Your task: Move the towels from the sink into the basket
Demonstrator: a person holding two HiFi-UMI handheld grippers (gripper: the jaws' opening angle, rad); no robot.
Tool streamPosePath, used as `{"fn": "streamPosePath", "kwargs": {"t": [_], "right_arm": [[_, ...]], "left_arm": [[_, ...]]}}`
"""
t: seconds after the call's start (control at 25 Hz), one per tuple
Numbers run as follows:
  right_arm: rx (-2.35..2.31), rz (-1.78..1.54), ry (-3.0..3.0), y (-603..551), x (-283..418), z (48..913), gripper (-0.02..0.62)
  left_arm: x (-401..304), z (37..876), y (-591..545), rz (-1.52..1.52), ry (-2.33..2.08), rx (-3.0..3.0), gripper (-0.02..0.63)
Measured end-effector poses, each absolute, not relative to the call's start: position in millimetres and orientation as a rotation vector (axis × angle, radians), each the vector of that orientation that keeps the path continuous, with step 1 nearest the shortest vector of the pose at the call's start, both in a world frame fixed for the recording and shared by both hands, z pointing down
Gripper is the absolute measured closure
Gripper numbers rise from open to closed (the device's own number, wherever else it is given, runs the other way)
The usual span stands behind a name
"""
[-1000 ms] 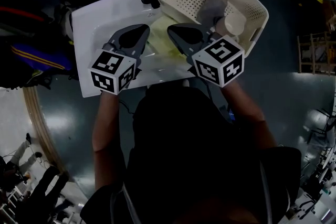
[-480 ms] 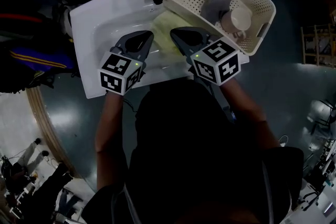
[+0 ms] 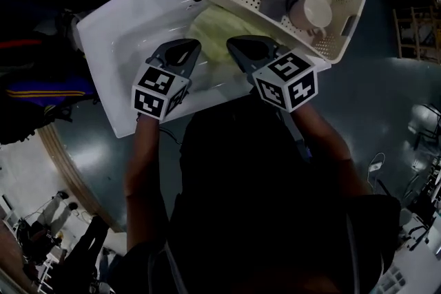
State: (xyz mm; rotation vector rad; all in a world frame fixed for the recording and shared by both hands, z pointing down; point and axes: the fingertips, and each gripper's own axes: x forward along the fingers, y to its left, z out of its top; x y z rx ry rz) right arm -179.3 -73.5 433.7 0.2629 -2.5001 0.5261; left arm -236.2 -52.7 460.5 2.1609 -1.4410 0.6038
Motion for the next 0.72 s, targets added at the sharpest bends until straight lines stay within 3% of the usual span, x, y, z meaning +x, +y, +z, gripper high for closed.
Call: {"fn": "streamPosePath", "kwargs": {"t": [0.72], "right_arm": [[0.432,0.659,-2.406,-82.5,-152.0,475.5,0.597]], "left_arm": [[-212.8,528.6,-73.2,0.788,-1.141,2.215,0.595]]}}
